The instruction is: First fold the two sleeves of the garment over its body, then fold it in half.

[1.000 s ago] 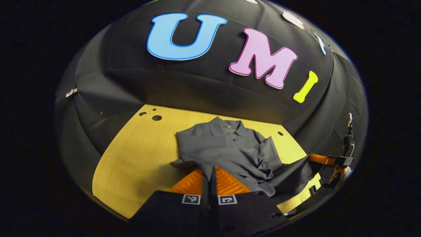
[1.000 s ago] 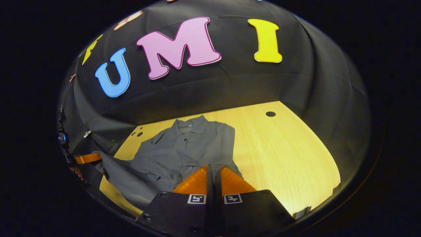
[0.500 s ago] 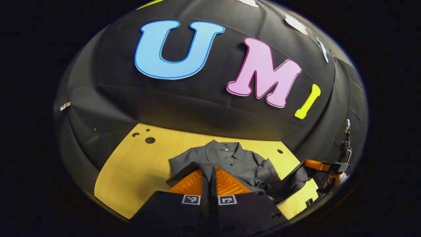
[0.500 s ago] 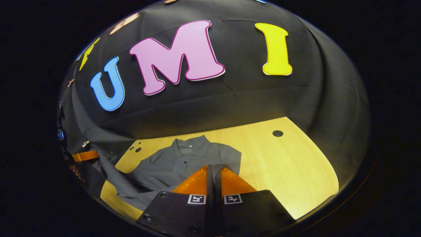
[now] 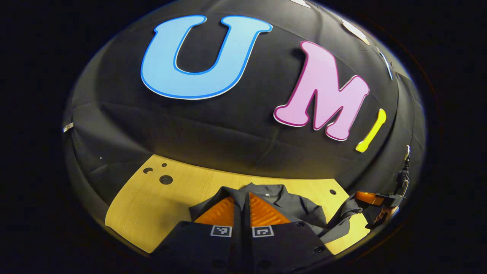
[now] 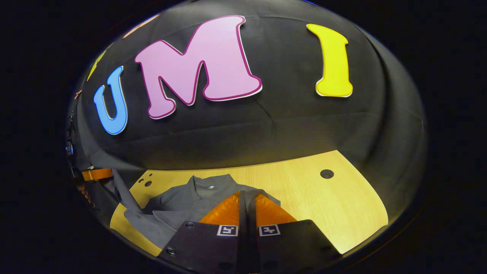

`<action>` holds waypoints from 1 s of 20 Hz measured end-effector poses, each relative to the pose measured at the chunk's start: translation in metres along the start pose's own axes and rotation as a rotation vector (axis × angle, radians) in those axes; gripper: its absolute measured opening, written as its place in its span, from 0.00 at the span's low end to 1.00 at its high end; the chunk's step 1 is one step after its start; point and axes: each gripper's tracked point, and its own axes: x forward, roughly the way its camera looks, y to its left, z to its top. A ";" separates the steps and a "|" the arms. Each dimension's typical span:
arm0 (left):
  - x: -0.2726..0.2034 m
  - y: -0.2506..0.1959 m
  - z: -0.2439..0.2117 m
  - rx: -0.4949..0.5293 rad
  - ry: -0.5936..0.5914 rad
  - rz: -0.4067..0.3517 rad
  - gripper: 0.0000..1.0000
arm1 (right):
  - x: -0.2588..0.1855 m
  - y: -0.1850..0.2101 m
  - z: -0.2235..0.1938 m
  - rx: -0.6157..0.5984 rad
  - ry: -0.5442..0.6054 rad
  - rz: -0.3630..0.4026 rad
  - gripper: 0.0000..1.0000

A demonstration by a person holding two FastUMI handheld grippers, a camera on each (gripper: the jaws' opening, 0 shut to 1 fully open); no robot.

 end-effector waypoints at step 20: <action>0.151 0.090 -0.082 0.018 0.123 0.150 0.05 | 0.133 -0.030 -0.076 -0.038 0.100 -0.058 0.05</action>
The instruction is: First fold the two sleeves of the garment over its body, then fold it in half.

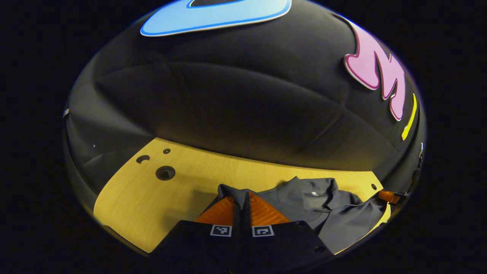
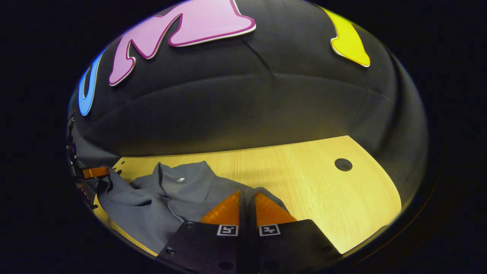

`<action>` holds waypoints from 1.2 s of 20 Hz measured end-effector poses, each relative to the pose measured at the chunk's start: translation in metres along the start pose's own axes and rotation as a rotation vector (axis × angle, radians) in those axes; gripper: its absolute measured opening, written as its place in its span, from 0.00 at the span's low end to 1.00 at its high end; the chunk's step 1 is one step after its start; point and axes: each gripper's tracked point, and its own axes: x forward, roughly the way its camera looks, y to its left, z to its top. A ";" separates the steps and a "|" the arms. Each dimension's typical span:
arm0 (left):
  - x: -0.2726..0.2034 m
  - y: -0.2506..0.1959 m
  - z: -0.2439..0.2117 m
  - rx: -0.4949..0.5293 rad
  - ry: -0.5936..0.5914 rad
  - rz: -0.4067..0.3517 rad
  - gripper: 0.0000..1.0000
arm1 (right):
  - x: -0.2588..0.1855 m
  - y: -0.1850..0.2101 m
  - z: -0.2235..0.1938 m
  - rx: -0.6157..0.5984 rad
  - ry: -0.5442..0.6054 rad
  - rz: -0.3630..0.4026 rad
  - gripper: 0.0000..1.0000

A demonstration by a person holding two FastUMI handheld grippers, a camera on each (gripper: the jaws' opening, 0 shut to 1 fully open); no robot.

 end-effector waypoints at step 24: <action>-0.012 -0.023 -0.032 0.069 0.036 -0.023 0.77 | -0.026 -0.015 -0.017 0.063 0.053 -0.019 0.84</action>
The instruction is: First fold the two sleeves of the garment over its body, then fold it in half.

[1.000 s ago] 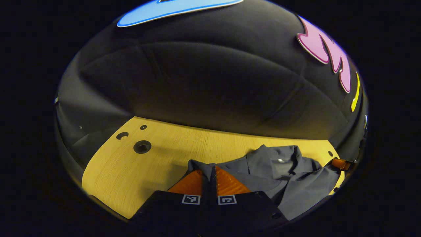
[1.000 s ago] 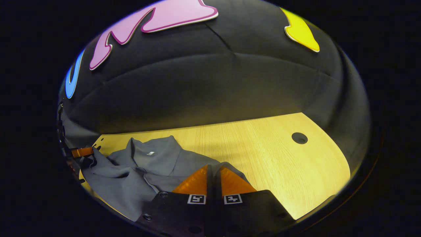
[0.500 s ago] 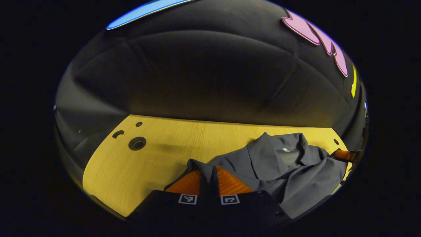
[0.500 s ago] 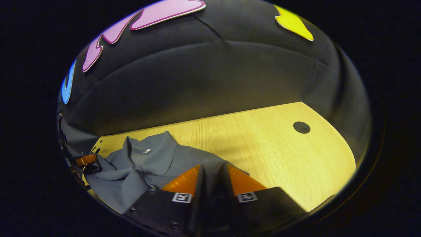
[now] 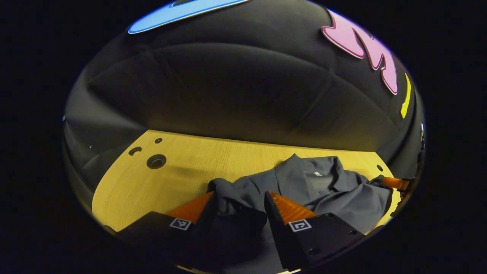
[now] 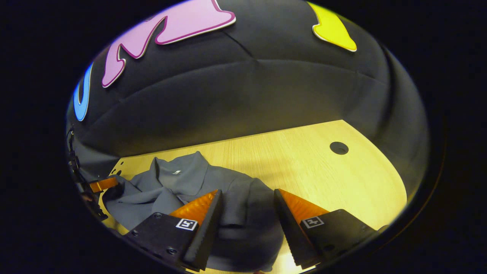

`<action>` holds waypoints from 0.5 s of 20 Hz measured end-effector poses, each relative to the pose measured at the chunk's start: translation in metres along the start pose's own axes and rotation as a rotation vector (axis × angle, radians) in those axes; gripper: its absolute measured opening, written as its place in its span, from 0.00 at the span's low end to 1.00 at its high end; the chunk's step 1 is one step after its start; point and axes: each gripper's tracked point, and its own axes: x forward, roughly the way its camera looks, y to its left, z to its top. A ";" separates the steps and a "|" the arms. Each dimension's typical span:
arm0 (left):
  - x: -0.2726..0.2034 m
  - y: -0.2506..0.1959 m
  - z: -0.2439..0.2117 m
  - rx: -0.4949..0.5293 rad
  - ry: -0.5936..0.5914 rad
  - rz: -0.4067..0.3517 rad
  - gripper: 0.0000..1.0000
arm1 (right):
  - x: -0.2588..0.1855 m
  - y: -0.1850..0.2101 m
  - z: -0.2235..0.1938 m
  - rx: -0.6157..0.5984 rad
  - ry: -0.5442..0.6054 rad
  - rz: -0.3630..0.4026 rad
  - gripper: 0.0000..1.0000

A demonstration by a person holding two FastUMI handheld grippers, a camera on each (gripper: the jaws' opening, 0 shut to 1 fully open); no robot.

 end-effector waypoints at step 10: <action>-0.111 -0.034 0.028 -0.055 -0.103 -0.105 0.92 | -0.097 0.021 0.035 -0.034 -0.090 0.034 0.93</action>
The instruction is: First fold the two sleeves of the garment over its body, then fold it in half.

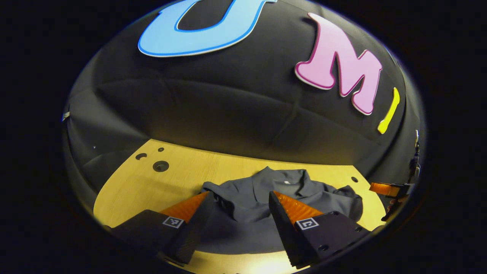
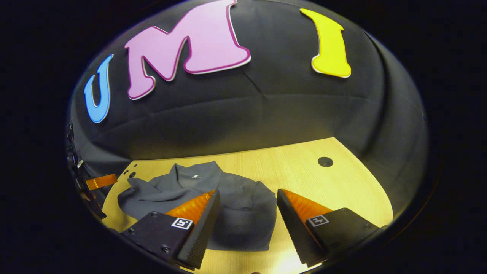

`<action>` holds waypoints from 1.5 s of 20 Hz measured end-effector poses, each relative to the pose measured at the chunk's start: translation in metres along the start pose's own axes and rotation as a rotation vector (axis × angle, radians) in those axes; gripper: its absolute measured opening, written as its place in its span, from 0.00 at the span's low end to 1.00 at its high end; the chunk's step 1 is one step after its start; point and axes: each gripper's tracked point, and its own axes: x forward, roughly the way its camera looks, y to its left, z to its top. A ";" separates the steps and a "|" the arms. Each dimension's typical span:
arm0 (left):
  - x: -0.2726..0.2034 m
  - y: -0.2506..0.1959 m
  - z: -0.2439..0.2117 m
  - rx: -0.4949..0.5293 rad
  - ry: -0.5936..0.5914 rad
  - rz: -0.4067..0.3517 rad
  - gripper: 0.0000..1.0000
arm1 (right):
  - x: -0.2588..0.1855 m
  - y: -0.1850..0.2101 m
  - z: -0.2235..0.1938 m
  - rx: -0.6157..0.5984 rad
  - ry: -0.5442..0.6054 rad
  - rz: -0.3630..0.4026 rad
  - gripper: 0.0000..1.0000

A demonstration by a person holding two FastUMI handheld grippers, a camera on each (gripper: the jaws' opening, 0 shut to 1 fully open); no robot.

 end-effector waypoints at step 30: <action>-0.210 -0.061 -0.032 0.121 -0.059 -0.131 0.91 | -0.208 0.063 -0.026 -0.024 -0.067 0.097 0.99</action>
